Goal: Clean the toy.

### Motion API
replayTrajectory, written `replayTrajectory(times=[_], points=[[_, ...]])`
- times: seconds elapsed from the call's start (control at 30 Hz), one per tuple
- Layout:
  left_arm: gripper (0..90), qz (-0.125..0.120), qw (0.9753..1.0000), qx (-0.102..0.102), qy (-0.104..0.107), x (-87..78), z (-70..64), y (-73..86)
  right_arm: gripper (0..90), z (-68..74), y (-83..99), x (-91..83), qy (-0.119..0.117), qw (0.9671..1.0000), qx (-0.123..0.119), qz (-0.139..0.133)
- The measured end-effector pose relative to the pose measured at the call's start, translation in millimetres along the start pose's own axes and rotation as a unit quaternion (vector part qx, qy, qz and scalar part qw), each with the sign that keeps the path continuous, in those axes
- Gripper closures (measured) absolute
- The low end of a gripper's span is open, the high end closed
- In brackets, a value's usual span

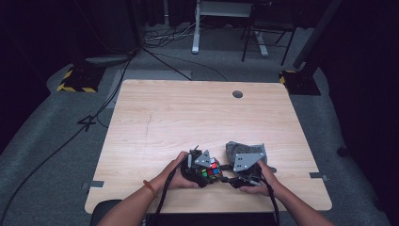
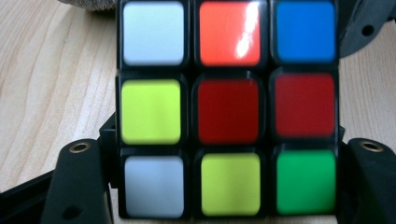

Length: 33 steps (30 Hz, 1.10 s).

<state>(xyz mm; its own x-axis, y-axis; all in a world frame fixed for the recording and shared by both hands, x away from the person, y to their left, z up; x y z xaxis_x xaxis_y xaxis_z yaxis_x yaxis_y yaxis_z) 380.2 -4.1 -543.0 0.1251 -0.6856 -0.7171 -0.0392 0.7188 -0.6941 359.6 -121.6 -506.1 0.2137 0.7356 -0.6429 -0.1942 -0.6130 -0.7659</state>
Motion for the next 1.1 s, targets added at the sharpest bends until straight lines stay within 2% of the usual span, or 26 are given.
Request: replayTrajectory(times=[0.2, 0.3, 0.4, 0.47, 0.57, 0.63, 0.77, 0.8, 0.87, 0.97, 1.0, 1.07, 1.1], points=[[30.9, 0.003, 1.0000, -0.001, -0.002, -3.1, -0.6, -0.5, 61.0, 3.8, -8.2, 2.8, -0.002, 0.9999, -0.015, -0.007], [31.1, 0.009, 0.9999, 0.003, 0.005, -5.4, -1.7, 0.1, 60.8, 6.7, -14.0, 5.4, -0.002, 0.9997, -0.022, -0.010], [31.1, 0.013, 0.9998, 0.014, 0.001, -9.6, -2.9, 0.8, 59.1, 9.9, -20.3, 8.3, -0.005, 0.9995, -0.028, -0.013], [32.1, 0.012, 0.9998, 0.013, 0.001, -12.8, -4.0, 0.9, 58.6, 12.9, -24.1, 10.9, -0.009, 0.9993, -0.034, -0.016], [33.3, 0.014, 0.9994, 0.031, -0.009, -16.5, -5.6, 0.2, 56.0, 15.2, -25.9, 11.2, -0.011, 0.9991, -0.039, -0.014], [33.4, 0.016, 0.9993, 0.031, -0.010, -17.3, -6.7, 0.3, 54.9, 12.1, -20.8, 7.8, -0.005, 0.9992, -0.039, -0.008], [33.4, 0.012, 0.9992, 0.034, -0.017, -17.7, -4.7, -0.2, 53.1, 0.5, -10.4, -2.4, -0.001, 0.9999, -0.011, -0.008], [33.3, 0.008, 0.9994, 0.029, -0.017, -18.1, -4.4, -0.5, 53.4, -4.0, -0.2, -4.3, 0.003, 0.9999, -0.010, 0.010], [33.3, 0.003, 0.9994, 0.029, -0.018, -18.2, -4.2, -1.6, 54.0, -5.7, 3.6, -3.9, 0.006, 0.9997, -0.014, 0.017], [33.2, -0.005, 0.9994, 0.030, -0.016, -16.2, -5.3, -4.4, 54.6, -7.6, 14.6, 0.8, -0.013, 0.9993, 0.005, 0.034], [33.2, -0.004, 0.9995, 0.029, -0.014, -15.1, -6.0, -4.8, 55.6, -6.3, 20.3, 7.2, -0.030, 0.9983, 0.003, 0.050], [33.1, -0.005, 0.9994, 0.032, -0.010, -12.1, -7.1, -5.9, 56.9, -5.7, 20.4, 8.5, -0.037, 0.9982, 0.006, 0.048], [33.1, -0.002, 0.9994, 0.034, -0.008, -10.4, -7.5, -5.7, 58.7, -4.4, 16.8, 7.6, -0.049, 0.9983, 0.009, 0.031]])
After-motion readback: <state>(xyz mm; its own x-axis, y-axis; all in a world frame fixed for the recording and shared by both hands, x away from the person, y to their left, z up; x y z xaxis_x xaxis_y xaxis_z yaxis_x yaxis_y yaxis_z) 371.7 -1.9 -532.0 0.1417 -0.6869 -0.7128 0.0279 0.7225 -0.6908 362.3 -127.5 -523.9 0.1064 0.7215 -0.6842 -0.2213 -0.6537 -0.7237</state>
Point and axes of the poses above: each handheld gripper's, and its own axes: x roughly forward along the jaws, y roughly out of its underside, z roughly to its left, the point moved 7 cm from there along x, roughly forward along the jaws, and after that the axes turned 6 degrees about x, right-handed, at the moved point
